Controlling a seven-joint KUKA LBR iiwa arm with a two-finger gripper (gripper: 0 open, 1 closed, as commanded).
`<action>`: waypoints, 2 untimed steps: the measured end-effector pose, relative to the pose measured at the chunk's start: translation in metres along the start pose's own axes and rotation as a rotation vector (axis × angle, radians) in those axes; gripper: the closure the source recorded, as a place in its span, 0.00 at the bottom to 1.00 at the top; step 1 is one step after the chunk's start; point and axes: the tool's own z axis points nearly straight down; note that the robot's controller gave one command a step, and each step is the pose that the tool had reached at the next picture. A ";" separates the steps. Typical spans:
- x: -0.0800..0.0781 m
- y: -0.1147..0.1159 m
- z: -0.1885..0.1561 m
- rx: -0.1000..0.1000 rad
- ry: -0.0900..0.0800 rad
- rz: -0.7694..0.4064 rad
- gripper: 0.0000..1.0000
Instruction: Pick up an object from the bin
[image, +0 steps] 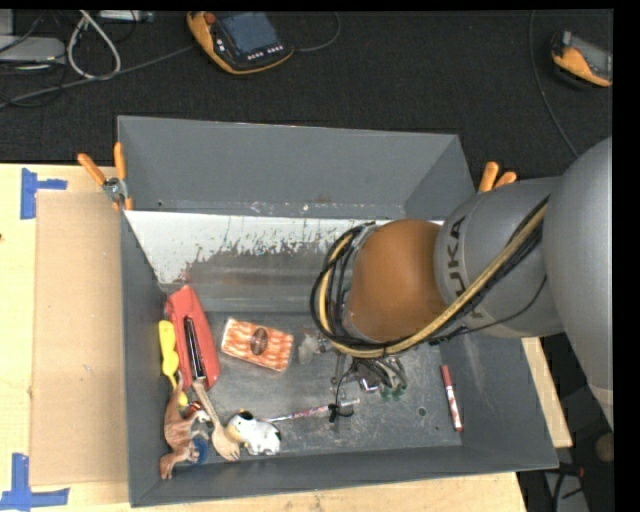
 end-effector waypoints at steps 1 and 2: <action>0.034 0.018 -0.007 -0.003 0.012 -0.036 0.00; 0.037 0.002 0.024 -0.001 -0.001 0.123 0.00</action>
Offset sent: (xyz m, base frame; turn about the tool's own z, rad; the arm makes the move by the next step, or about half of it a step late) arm -0.0367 -0.0044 -0.0222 0.1210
